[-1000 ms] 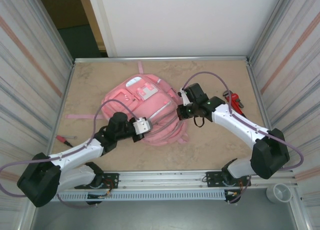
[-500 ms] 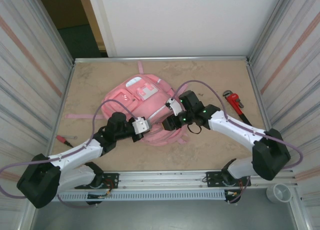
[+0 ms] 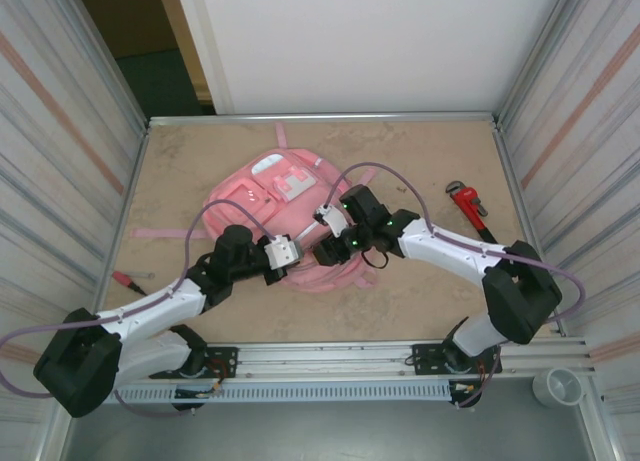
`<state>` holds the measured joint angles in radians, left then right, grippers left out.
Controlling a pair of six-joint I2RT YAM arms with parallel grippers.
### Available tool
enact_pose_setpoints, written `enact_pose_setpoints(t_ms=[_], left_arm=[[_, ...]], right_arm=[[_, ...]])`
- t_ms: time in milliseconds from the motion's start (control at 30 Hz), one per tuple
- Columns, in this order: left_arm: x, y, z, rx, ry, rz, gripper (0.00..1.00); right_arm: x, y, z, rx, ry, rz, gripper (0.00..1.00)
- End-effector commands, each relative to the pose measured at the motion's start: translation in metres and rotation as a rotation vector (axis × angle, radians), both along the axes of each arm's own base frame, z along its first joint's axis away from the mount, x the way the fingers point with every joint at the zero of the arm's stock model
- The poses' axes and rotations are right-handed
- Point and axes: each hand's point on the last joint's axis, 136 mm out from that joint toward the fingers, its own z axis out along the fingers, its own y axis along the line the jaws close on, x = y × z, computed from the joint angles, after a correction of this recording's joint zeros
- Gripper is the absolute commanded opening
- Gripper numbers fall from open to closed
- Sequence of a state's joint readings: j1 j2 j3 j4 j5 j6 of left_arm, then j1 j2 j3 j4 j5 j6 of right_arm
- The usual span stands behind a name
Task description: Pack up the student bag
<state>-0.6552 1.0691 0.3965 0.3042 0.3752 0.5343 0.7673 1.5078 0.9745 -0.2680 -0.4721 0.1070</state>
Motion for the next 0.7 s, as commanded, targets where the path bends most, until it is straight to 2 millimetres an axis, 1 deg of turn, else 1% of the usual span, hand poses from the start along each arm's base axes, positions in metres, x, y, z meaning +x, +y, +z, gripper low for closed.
enact_pose_setpoints(t_ms=[0,67,100,133,233,333,367,433,500,567,600,633,667], left_arm=[[0.000,-0.006,0.024,-0.076,-0.049,-0.022,0.00],[0.000,-0.005,0.024,-0.075,-0.050,-0.020,0.00],[-0.001,-0.004,0.024,-0.077,-0.054,-0.017,0.00],[-0.001,-0.003,0.023,-0.081,-0.058,-0.013,0.00],[-0.002,0.001,0.024,-0.094,-0.064,-0.011,0.00],[-0.005,0.006,0.027,-0.113,-0.078,-0.011,0.00],[-0.006,0.008,0.028,-0.118,-0.086,-0.009,0.00],[-0.009,0.010,0.030,-0.123,-0.103,-0.013,0.00],[-0.011,0.013,0.028,-0.119,-0.112,-0.010,0.00],[-0.012,0.016,0.024,-0.110,-0.111,-0.002,0.00],[-0.012,0.018,0.020,-0.103,-0.111,0.008,0.00],[-0.011,0.020,0.018,-0.097,-0.109,0.020,0.00],[-0.009,0.022,0.018,-0.092,-0.117,0.036,0.00]], right_arm=[[-0.001,0.010,0.000,-0.003,-0.029,0.045,0.23],[-0.003,0.007,-0.002,-0.021,-0.035,0.036,0.12],[-0.001,0.001,-0.003,-0.043,-0.044,0.013,0.05],[0.002,-0.008,-0.004,-0.070,-0.059,-0.020,0.00],[0.012,-0.039,-0.003,-0.141,-0.067,-0.140,0.00],[0.027,-0.078,-0.006,-0.184,-0.018,-0.292,0.00],[0.037,-0.093,-0.010,-0.201,0.007,-0.358,0.00],[0.056,-0.117,-0.016,-0.218,0.071,-0.475,0.00],[0.081,-0.140,-0.020,-0.233,0.140,-0.605,0.00],[0.101,-0.147,-0.020,-0.226,0.165,-0.658,0.00],[0.109,-0.146,-0.018,-0.227,0.157,-0.665,0.00],[0.112,-0.140,-0.013,-0.218,0.150,-0.646,0.00],[0.111,-0.127,-0.008,-0.191,0.147,-0.594,0.00]])
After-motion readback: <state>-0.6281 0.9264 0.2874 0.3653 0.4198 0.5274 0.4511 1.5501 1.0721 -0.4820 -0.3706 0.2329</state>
